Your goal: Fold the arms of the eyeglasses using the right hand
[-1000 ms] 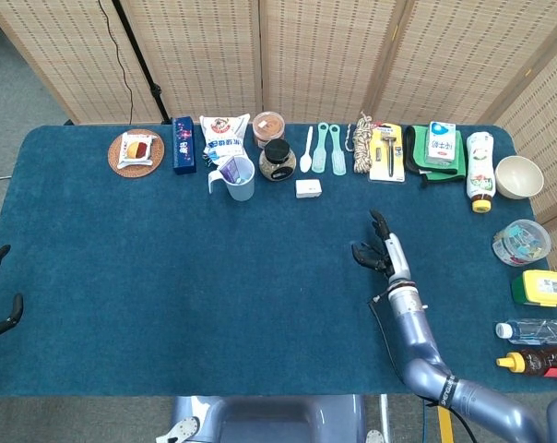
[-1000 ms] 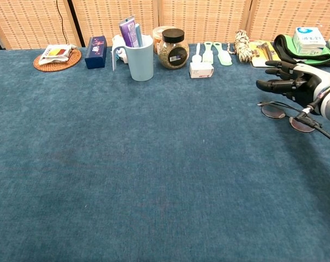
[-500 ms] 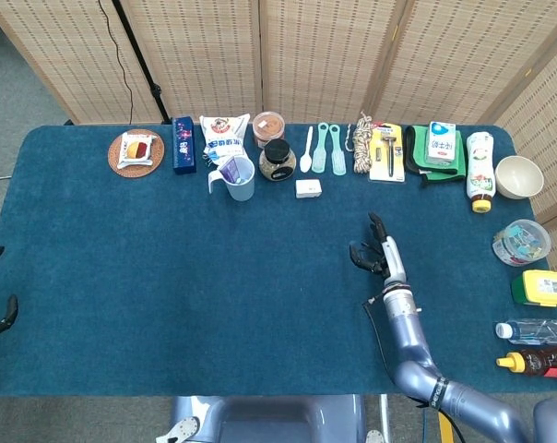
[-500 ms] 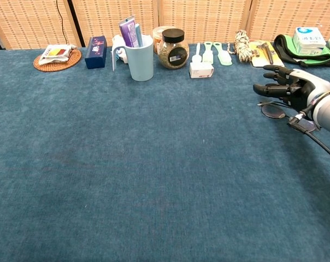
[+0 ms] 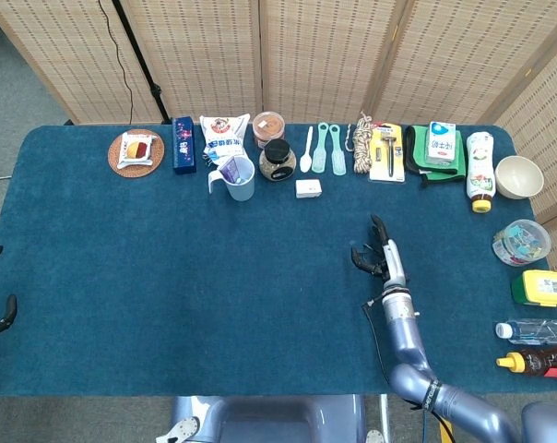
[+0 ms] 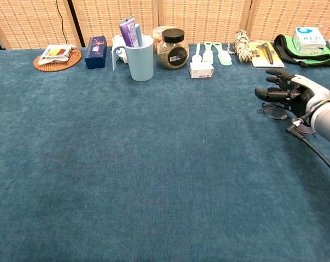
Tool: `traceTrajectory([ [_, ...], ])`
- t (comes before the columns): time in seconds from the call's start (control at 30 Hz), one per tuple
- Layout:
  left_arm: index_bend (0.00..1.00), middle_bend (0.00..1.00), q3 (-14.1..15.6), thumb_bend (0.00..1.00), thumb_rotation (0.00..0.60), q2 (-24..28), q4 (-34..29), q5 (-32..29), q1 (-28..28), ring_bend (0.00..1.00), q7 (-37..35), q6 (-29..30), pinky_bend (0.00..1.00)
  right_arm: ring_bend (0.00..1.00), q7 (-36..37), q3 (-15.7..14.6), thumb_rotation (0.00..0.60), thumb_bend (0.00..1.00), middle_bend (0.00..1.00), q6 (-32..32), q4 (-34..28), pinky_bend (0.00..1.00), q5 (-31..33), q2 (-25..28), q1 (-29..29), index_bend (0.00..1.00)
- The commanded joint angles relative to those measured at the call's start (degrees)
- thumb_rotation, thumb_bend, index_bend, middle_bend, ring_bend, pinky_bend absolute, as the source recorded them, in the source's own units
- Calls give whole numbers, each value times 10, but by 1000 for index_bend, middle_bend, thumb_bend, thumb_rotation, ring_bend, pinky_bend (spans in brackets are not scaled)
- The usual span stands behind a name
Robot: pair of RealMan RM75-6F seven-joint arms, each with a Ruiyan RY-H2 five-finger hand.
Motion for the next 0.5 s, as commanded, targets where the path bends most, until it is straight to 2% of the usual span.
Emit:
traceTrajectory([
  [0.03, 70, 0, 0, 503, 384, 0, 0, 0, 0, 0, 1, 0, 29, 0, 4, -1, 600, 471, 0, -1, 5, 0, -3, -4, -2, 0],
  [0.2, 70, 0, -1, 503, 384, 1, 0, -1, 0, 0, 0, 1, 29, 0, 7, 2, 600, 471, 0, 1, 6, 0, -17, 0, -1, 0],
  [0.37, 70, 0, -1, 503, 384, -2, 1, -1, 0, 0, 0, -1, 29, 0, 2, 4, 600, 471, 0, 10, -18, 0, -48, 29, 0, 0],
  [0.5, 70, 0, 1, 503, 385, -6, 2, -1, 0, 0, 1, -3, 29, 0, -15, -6, 600, 472, 0, 21, -42, 0, -83, 61, -1, 0],
])
